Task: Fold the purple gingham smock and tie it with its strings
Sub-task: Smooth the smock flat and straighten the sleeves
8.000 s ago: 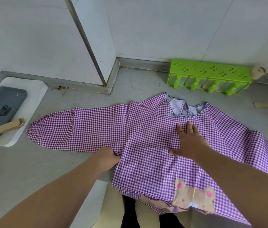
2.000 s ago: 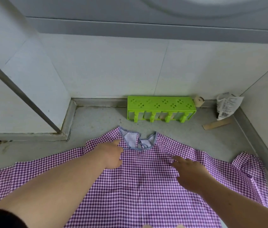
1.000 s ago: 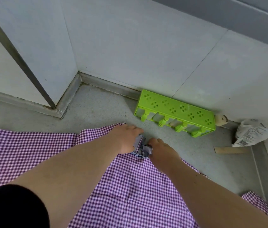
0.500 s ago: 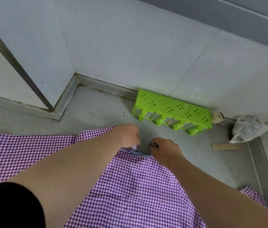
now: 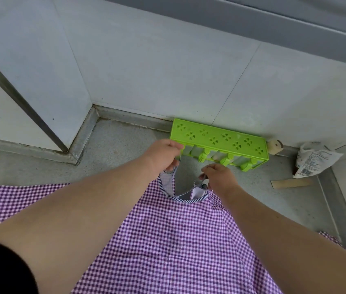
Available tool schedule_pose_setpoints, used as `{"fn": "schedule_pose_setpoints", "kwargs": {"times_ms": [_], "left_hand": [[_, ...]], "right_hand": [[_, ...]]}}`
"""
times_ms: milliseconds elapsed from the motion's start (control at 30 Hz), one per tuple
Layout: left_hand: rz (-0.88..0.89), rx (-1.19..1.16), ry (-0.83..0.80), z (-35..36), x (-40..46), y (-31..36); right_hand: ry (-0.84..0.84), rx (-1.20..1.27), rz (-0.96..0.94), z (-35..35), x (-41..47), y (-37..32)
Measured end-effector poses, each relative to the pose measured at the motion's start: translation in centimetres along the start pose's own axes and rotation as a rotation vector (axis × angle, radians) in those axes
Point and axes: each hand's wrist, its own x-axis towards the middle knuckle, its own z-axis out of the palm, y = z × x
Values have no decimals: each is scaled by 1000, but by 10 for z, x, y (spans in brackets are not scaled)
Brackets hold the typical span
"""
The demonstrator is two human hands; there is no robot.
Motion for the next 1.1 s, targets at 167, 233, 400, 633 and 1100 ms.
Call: {"fn": "schedule_pose_setpoints", "kwargs": {"times_ms": [167,233,400,633,1100], "left_hand": [[21,-277,28,-6,3,13],[62,-247,28,-11,4,11],[128,441,16,-42,0,-20],[81,1160,-12,-95,-36,-88],[106,1306,19,-156,-130,-145]], "right_hand": [[-22,381,41,-5,9,-14],[-28,520,-1,-5,15,-17],[17,-331,-230,-14,3,3],[-264,-1092,-579,25,-64,41],[-268,-1356,-141,108,-79,45]]}}
